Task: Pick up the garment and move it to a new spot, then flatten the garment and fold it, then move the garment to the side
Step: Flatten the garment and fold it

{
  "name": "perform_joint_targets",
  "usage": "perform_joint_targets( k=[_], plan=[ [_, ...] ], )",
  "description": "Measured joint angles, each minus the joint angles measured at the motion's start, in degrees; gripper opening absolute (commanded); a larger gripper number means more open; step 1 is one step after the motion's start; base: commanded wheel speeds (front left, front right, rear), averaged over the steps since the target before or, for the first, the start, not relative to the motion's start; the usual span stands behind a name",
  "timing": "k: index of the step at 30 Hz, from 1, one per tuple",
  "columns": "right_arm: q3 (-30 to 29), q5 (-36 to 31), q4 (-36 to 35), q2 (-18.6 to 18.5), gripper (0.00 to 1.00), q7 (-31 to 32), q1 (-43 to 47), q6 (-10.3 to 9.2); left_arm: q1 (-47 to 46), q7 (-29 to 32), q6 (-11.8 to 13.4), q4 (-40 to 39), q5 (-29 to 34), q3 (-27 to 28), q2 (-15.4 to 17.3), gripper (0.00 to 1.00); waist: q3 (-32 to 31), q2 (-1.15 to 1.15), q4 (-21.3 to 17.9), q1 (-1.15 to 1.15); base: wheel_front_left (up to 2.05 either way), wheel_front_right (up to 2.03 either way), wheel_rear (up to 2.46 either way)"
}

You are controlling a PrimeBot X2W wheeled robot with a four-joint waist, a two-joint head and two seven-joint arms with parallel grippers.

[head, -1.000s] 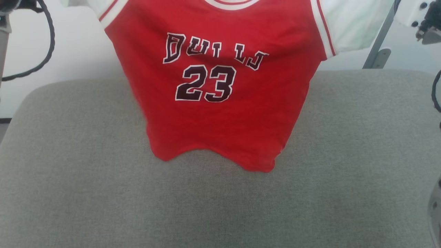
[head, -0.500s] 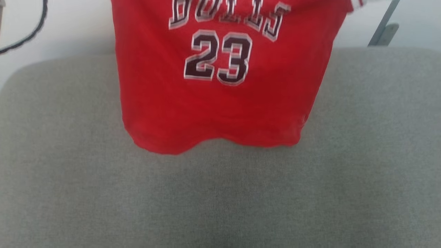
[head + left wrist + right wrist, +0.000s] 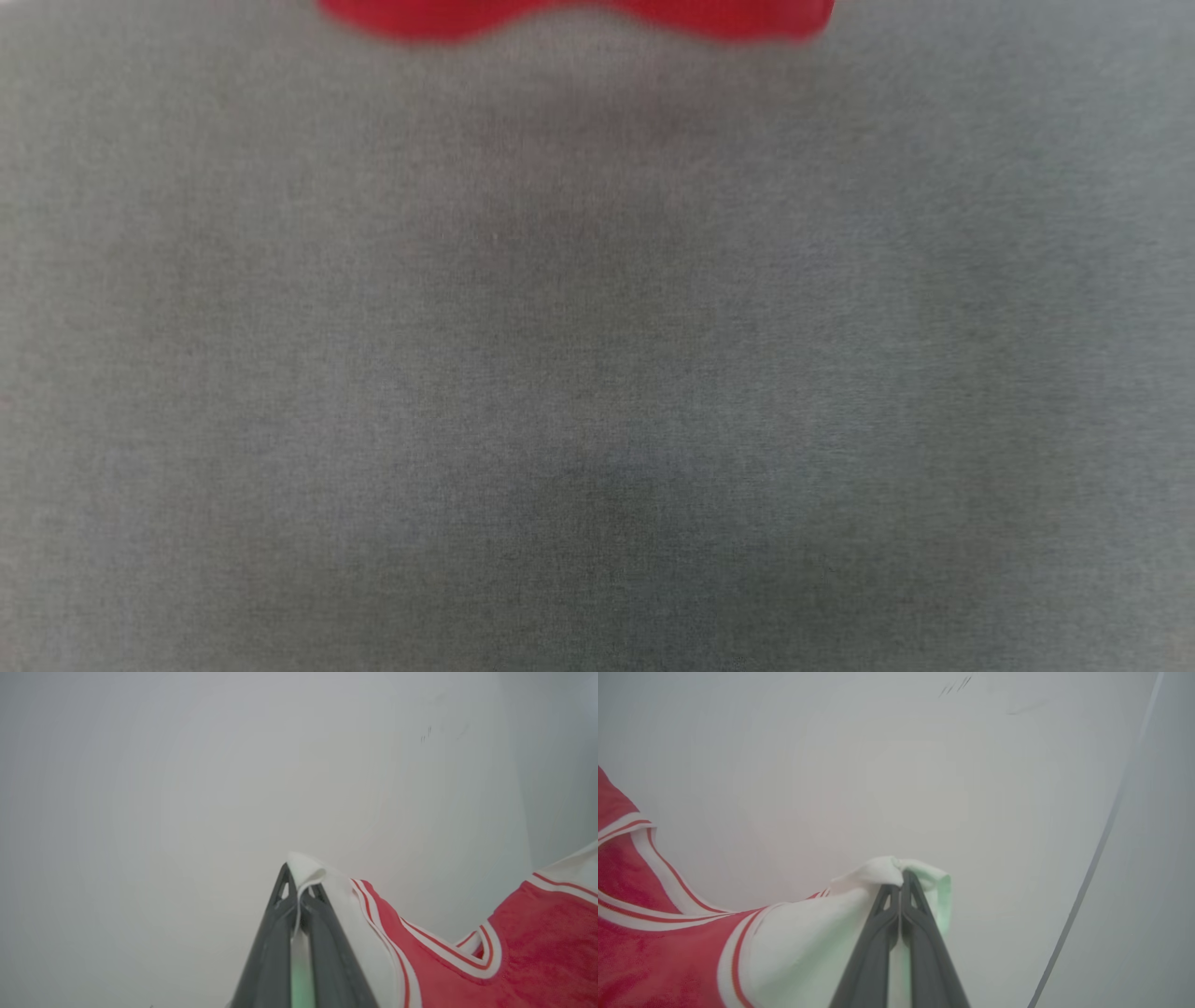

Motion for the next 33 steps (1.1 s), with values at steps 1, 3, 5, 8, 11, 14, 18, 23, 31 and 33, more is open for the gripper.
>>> perform_joint_targets(
  k=[1, 3, 5, 8, 11, 14, 18, 23, 31, 33],
  plan=[
    [0.41, -0.35, 0.91, -0.30, 0.00, -1.69, -0.84, 0.00, -0.41, -1.74, -0.29, 0.64, -0.01, -0.21, -0.42, 0.00, 0.77, 0.00, 0.15, 0.00, 0.00, 0.00, 0.00],
    [1.67, -1.35, 3.03, -0.87, 0.00, -3.99, -1.83, 0.00, -0.45, -5.50, -0.76, 1.70, 0.37, -1.11, -0.66, 0.00, 2.19, 0.00, 0.54, 0.00, 0.00, 0.00, 0.00],
    [3.03, -1.35, 5.24, -0.96, 0.00, -5.24, -1.92, 0.00, 0.15, -7.24, -1.00, 2.60, 0.18, -1.45, -0.59, 0.00, 3.35, 0.00, 1.00, 0.00, 0.00, 0.00, 0.00],
    [5.06, 0.09, 8.84, -0.90, 0.00, -5.64, -1.38, 0.00, 3.45, -8.16, -1.09, 3.04, -0.93, -3.24, -0.24, 0.00, 4.54, 0.00, 1.75, 0.00, 0.00, 0.00, 0.00],
    [7.43, 3.31, 11.16, -0.90, 0.00, -5.14, 1.02, 0.01, 8.16, -8.29, -1.22, 2.24, -4.79, -6.23, 0.12, 0.00, 4.92, 0.00, 2.44, 0.00, 0.00, 0.00, 0.00],
    [8.49, 7.31, 11.96, -0.76, 0.00, -4.57, 3.61, 0.01, 10.99, -8.31, -1.22, 1.65, -6.81, -8.83, 1.21, 0.00, 4.72, 0.00, 2.79, 0.00, 0.00, 0.00, 0.00],
    [13.79, 13.59, 9.91, -1.47, 0.00, -2.40, 9.75, 0.02, 16.92, -6.13, -1.22, 0.80, -13.37, -13.41, 3.33, 0.00, 3.42, 0.00, 3.20, 0.00, 0.00, 0.00, 0.00],
    [18.68, 22.43, 2.68, -4.80, 0.00, 2.11, 18.50, 0.02, 24.05, 0.94, -1.23, -1.44, -21.13, -17.57, 6.79, 0.00, 1.12, 0.00, 3.39, 0.00, 0.00, 0.00, 0.00],
    [20.27, 33.01, -13.39, -11.89, 0.00, 10.47, 34.99, 0.00, 36.83, 9.79, -1.23, -12.17, -29.22, -21.85, 14.83, 0.00, -2.51, 0.00, 2.84, 0.00, 0.00, 0.00, 0.00],
    [19.44, 34.57, -17.30, -13.35, 0.00, 12.67, 39.62, 0.00, 40.62, 10.69, -1.23, -16.03, -30.51, -22.16, 17.41, 0.00, -3.14, 0.00, 2.48, 0.00, 0.00, 0.00, 0.00]
  ],
)
